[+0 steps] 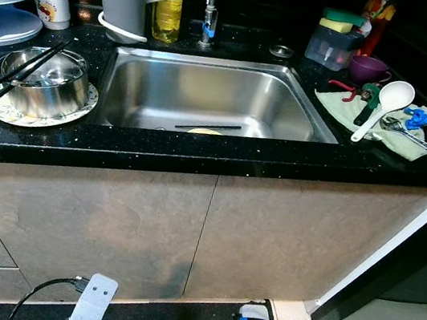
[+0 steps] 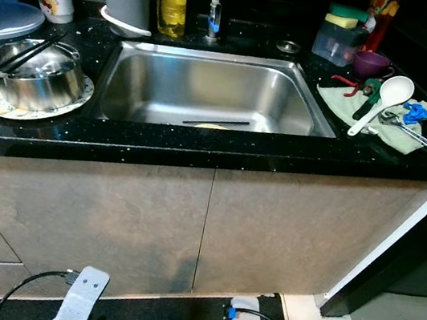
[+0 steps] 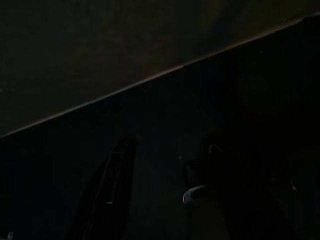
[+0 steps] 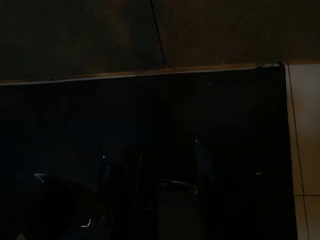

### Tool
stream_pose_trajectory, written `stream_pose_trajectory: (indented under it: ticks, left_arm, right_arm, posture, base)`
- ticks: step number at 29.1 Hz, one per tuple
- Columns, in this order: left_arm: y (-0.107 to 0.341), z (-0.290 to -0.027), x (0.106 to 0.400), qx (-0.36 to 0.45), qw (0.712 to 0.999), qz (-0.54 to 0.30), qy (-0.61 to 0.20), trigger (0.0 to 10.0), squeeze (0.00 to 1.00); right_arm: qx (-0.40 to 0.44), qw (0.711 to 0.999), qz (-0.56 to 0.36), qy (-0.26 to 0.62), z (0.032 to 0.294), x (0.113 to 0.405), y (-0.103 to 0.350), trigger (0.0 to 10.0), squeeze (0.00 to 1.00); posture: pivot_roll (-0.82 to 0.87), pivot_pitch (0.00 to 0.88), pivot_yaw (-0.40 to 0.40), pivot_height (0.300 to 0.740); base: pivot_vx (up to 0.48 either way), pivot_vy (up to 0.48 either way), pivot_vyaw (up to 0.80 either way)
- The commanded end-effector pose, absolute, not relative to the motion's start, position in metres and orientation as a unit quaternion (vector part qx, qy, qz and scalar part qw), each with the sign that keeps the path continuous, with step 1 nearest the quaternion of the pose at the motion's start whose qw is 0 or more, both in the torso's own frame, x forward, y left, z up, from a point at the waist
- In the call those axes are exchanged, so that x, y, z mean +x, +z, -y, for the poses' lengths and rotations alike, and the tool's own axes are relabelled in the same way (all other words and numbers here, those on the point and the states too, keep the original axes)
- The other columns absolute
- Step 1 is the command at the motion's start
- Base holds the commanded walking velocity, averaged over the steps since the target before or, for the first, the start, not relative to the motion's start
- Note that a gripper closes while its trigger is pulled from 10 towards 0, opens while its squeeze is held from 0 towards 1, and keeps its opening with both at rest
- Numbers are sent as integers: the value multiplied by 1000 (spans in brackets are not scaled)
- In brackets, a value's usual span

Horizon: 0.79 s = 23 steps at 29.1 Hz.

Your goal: Kitchen organization

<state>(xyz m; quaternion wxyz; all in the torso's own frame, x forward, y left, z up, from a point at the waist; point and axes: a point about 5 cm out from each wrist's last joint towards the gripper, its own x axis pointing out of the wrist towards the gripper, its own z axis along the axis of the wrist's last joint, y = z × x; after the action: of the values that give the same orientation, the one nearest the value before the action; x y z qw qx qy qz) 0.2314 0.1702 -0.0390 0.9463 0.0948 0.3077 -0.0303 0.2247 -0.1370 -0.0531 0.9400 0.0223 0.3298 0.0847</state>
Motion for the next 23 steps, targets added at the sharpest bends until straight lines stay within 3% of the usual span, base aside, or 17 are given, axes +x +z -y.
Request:
stream_pose_trajectory:
  ticks: [1, 23]
  left_arm:
    - [-45, -165, 225, 99, 942, -318, -47, 10000, 0]
    - [-48, -168, 228, 99, 942, -317, -51, 10000, 0]
  right_arm:
    - [26, 937, -340, 76, 138, 219, -58, 10000, 0]
    - [50, 932, -344, 102, 130, 218, -60, 10000, 0]
  posture:
    - [-42, 136, -41, 740]
    - [-35, 117, -41, 740]
  base:
    - [0, 326, 0]
    - [0, 366, 0]
